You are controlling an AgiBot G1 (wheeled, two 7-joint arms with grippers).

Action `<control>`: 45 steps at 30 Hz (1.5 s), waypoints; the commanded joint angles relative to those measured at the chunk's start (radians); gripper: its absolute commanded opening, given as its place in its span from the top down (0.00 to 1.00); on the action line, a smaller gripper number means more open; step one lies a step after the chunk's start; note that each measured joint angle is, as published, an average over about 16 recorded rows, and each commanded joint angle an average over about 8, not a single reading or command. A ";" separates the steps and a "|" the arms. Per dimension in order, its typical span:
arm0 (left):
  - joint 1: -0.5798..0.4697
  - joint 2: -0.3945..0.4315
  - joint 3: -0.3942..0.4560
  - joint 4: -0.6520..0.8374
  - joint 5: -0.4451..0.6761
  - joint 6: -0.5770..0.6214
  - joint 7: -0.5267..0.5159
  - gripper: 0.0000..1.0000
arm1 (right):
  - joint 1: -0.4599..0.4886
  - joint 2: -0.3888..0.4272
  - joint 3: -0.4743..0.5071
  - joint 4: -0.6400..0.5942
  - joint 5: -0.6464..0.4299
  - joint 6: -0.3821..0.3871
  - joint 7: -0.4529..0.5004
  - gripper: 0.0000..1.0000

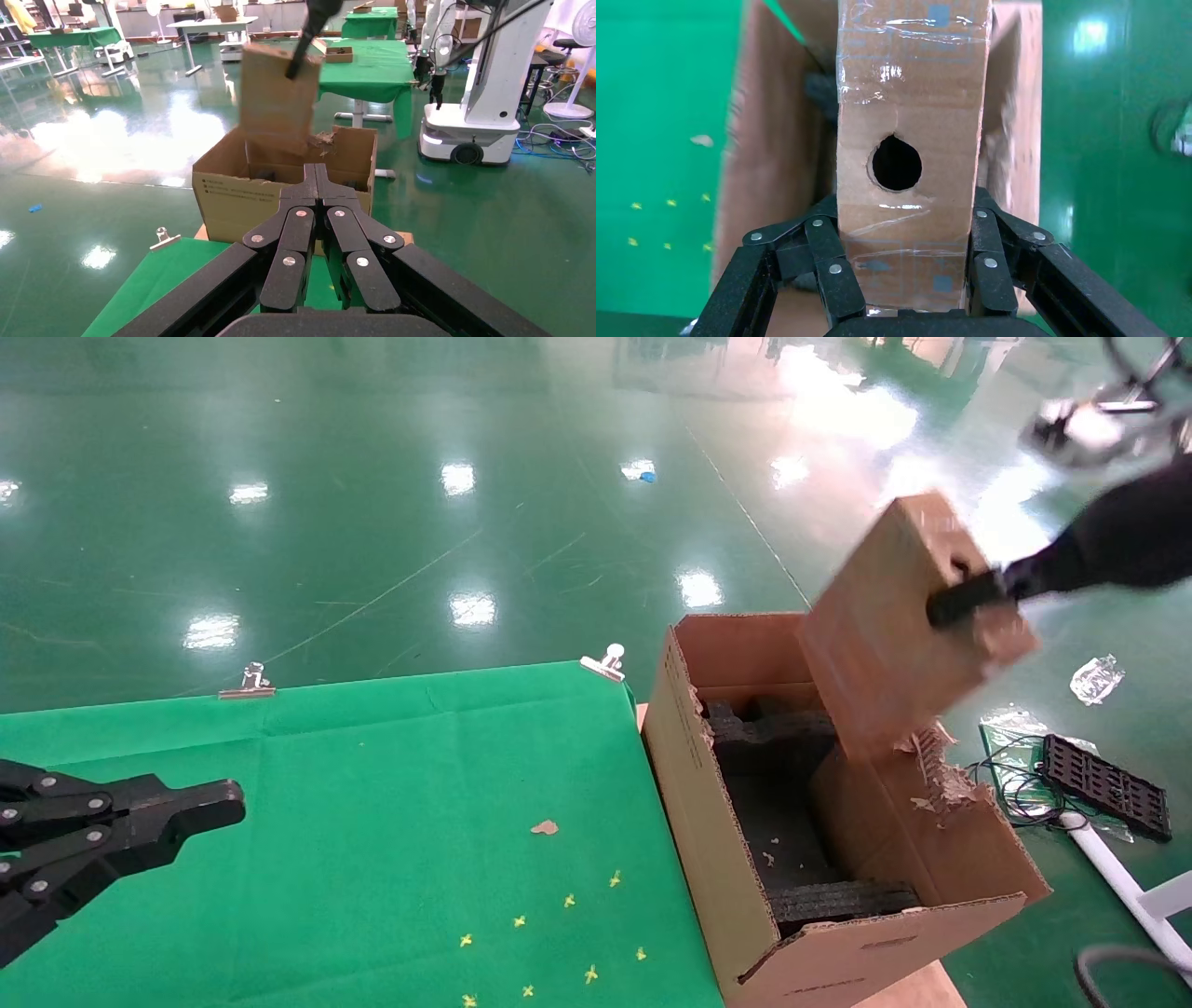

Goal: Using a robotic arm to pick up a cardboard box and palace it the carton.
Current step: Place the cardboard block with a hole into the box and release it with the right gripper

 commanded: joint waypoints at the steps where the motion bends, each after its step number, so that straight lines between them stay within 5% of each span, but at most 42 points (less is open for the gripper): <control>1: 0.000 0.000 0.000 0.000 0.000 0.000 0.000 0.00 | -0.022 0.016 -0.011 0.001 -0.008 0.004 0.017 1.00; 23: 0.000 -0.001 0.001 0.000 -0.001 -0.001 0.001 0.00 | -0.279 0.016 -0.066 -0.082 -0.011 0.150 0.078 1.00; 45: -0.001 -0.001 0.003 0.000 -0.002 -0.001 0.001 0.00 | -0.580 -0.078 -0.044 -0.221 0.092 0.361 -0.046 1.00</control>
